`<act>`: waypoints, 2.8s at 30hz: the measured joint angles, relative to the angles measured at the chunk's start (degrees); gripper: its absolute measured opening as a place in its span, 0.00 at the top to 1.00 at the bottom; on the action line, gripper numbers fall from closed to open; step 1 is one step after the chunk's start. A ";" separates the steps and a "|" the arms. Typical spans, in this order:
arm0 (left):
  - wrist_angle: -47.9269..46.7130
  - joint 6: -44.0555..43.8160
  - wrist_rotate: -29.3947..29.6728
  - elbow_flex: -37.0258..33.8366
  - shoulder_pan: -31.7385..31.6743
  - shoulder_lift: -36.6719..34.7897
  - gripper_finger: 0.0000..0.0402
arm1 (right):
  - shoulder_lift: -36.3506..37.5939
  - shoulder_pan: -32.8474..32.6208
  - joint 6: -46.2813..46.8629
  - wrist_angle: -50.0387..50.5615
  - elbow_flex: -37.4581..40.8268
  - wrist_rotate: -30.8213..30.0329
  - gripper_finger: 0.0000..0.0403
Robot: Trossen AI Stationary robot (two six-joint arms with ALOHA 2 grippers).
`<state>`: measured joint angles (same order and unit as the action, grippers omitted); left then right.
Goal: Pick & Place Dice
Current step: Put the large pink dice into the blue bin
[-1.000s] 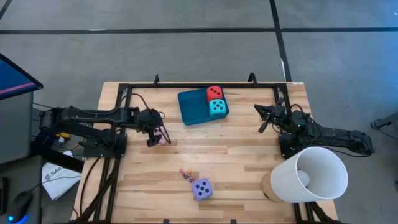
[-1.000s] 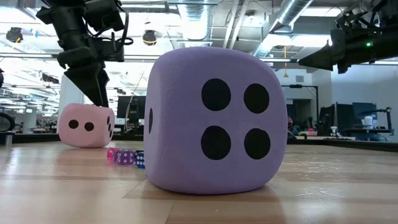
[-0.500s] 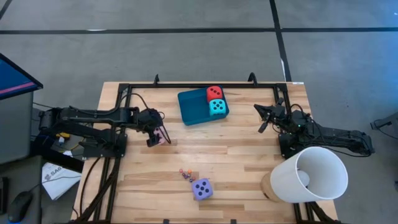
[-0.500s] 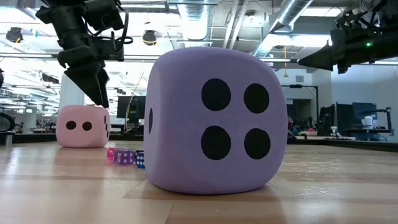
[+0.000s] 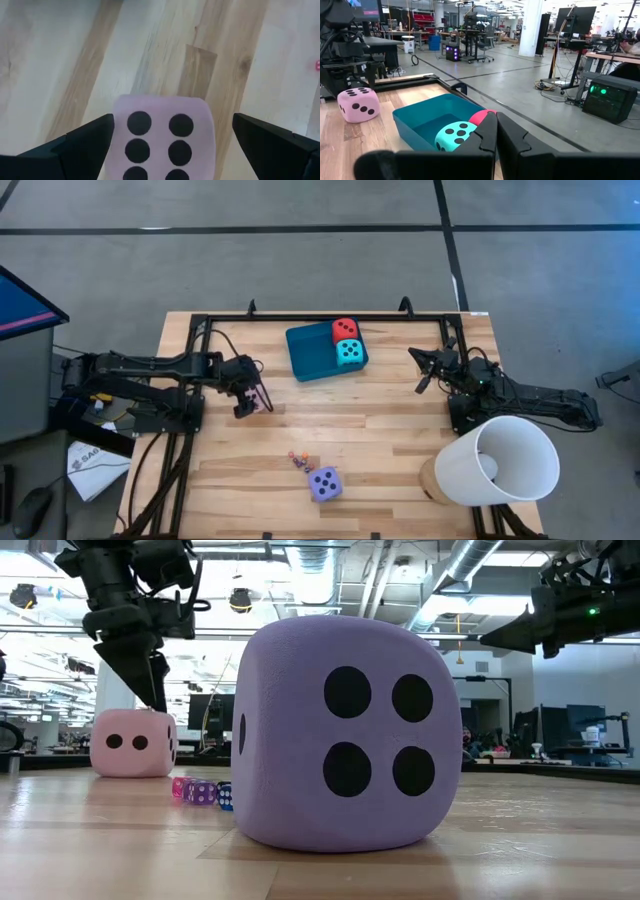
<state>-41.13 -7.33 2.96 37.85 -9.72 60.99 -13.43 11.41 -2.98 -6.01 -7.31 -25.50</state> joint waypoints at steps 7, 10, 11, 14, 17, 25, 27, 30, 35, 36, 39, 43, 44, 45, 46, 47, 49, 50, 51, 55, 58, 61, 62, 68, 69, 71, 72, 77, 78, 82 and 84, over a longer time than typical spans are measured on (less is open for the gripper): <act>-0.07 -0.63 1.47 -0.03 0.00 0.00 0.01 | 0.00 0.01 0.00 0.01 0.00 0.00 1.00; 0.14 -0.63 1.70 -0.84 0.00 0.00 0.01 | -0.02 0.01 0.00 0.01 0.00 0.00 1.00; 0.40 -0.63 1.69 -1.23 0.00 0.12 0.01 | 0.00 0.01 0.00 0.01 0.00 0.00 1.00; 0.96 -0.63 1.57 -1.29 0.00 1.42 0.01 | 0.00 -0.01 0.00 0.01 0.00 0.00 1.00; 1.12 -0.63 1.34 -1.16 0.00 3.68 0.01 | -0.01 -0.01 0.00 0.01 0.00 0.00 1.00; 1.46 -0.52 1.29 -1.03 0.00 8.07 0.01 | 0.00 -0.01 0.00 0.06 0.00 0.00 1.00; 1.42 -0.58 1.31 -1.11 0.00 7.29 0.01 | 0.00 0.01 0.00 0.07 0.00 0.00 1.00; 0.25 -0.63 1.24 -1.46 0.00 5.45 0.01 | -0.01 0.01 -0.02 0.08 0.00 0.00 1.00; 0.63 -0.63 1.13 -1.49 0.00 2.00 0.01 | 0.00 -0.01 -0.01 0.39 0.00 0.00 1.00; 0.99 -0.63 1.14 -1.49 0.00 1.66 0.01 | -0.02 -0.01 -0.02 0.47 0.00 0.00 1.00; 1.58 -0.65 1.73 -1.43 0.00 0.94 0.01 | -0.02 0.00 -0.02 0.45 0.00 0.00 1.00; 2.07 -0.65 3.06 -1.42 0.00 1.07 0.01 | -0.01 0.01 -0.01 0.46 0.00 0.00 1.00; 2.61 -0.65 3.10 -1.42 0.00 1.07 0.01 | -0.02 -0.01 -0.02 0.47 0.00 0.00 1.00; 3.27 -0.64 3.10 -1.42 0.00 1.07 0.01 | -0.02 -0.01 0.00 0.45 0.00 0.00 1.00; 4.17 -0.63 3.13 -1.42 0.00 1.06 0.01 | -0.02 -0.01 0.00 0.43 0.00 0.00 1.00; 5.17 -0.65 3.13 -1.42 0.00 1.06 0.01 | -0.02 -0.01 0.00 0.45 0.00 0.00 1.00; 7.49 -0.63 3.13 -1.42 0.00 1.04 0.01 | -0.02 -0.01 0.00 0.44 0.00 0.00 1.00; 8.77 -0.61 3.15 -1.42 0.00 1.03 0.01 | -0.02 -0.01 -0.01 0.45 0.00 0.00 1.00; 10.24 -0.45 3.16 -1.42 0.00 1.03 0.01 | -0.02 -0.01 0.00 0.45 0.00 0.00 1.00; 16.31 -0.35 3.80 -1.38 0.00 1.03 0.01 | 0.00 -0.01 0.00 0.43 0.00 0.00 1.00; 19.89 -0.09 4.02 -1.36 -0.13 1.01 0.01 | -0.02 -0.01 0.00 0.43 0.00 0.00 1.00; 22.59 0.89 3.96 -1.33 -1.12 1.01 0.01 | -0.02 -0.01 0.00 0.43 0.00 0.00 1.00; 23.41 0.87 3.93 -1.33 -1.78 1.01 0.01 | -0.02 -0.01 0.00 0.43 0.00 0.00 1.00; 27.69 0.94 3.94 -1.33 -6.43 1.01 0.01 | -0.02 -0.01 0.00 0.43 0.00 0.00 1.00; 28.55 0.95 3.93 -1.33 -7.09 1.01 0.01 | -0.02 -0.01 0.00 0.43 0.00 0.00 1.00; 30.77 1.14 3.93 -1.33 -8.09 0.98 0.01 | 0.00 -0.01 0.00 0.43 0.00 0.00 1.00; 31.97 1.43 3.91 -1.31 -8.48 0.98 0.01 | -0.01 -0.01 0.00 0.43 0.00 0.00 1.00; 40.00 2.56 4.65 -1.31 -10.00 0.98 0.01 | -0.02 -0.01 0.00 0.43 0.00 0.00 1.00; 41.66 2.58 4.95 -1.30 -10.39 0.98 0.01 | -0.02 -0.01 0.00 0.42 0.00 0.01 1.00; 46.00 2.65 5.68 -1.29 -11.76 0.98 0.01 | -0.02 -0.01 0.00 0.43 0.00 0.00 1.00; 46.72 3.93 5.72 -1.29 -12.19 0.98 0.01 | -0.02 -0.01 0.00 0.41 0.00 0.00 1.00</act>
<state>5.59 -3.41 8.68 36.56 -21.90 61.98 -13.45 11.40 -2.98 -5.60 -7.31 -25.49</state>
